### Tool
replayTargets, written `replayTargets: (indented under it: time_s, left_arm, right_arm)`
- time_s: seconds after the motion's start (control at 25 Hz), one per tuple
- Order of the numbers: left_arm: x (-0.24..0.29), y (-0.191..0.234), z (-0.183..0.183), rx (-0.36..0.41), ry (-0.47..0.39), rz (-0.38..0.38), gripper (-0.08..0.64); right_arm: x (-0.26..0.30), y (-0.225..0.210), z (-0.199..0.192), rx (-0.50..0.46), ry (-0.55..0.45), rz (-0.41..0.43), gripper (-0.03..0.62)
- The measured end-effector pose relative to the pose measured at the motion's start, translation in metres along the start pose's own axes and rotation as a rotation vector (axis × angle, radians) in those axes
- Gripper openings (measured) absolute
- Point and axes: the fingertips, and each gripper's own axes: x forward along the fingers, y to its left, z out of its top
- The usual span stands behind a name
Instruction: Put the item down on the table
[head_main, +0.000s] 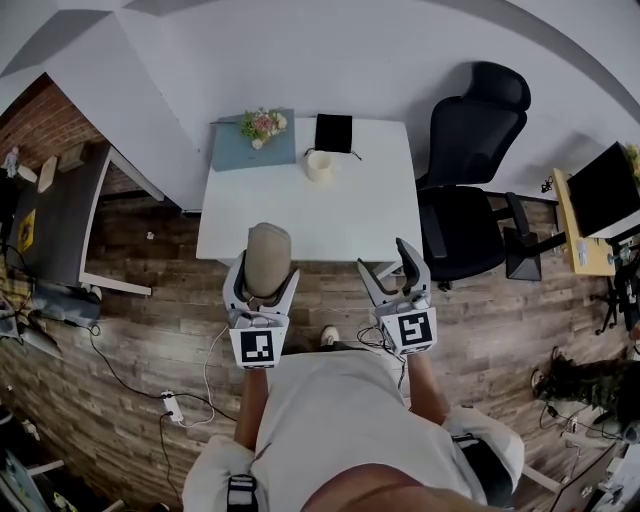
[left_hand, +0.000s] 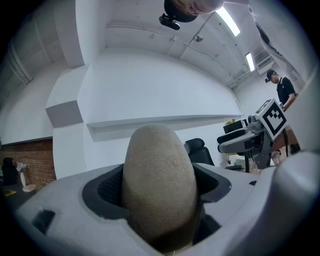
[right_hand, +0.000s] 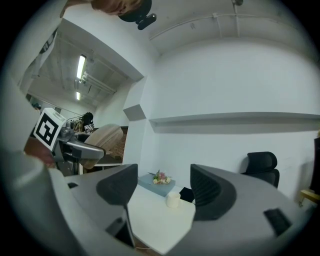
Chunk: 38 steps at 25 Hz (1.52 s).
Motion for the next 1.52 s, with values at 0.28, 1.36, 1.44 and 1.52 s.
replayTargets:
  time_s: [0.28,1.36,1.44,1.52]
  left_arm:
    - [0.015,-0.008,-0.001,0.011,0.005,-0.010,0.396]
    - [0.121,0.040,-0.031,0.015,-0.006,-0.162,0.396]
    - [0.131,0.048,-0.034,0.027,-0.013,-0.176,0.396]
    - [0.140,0.056,-0.037,0.033,-0.018,-0.192,0.396]
  right_arm:
    - [0.007,-0.010,-0.003,0.003,0.008,0.010,0.330]
    - [0.094,-0.035,-0.021,0.002,0.085,-0.084,0.319]
    - [0.106,-0.035,-0.021,0.004,0.096,-0.094,0.319]
    - [0.116,-0.035,-0.021,0.006,0.108,-0.106,0.319]
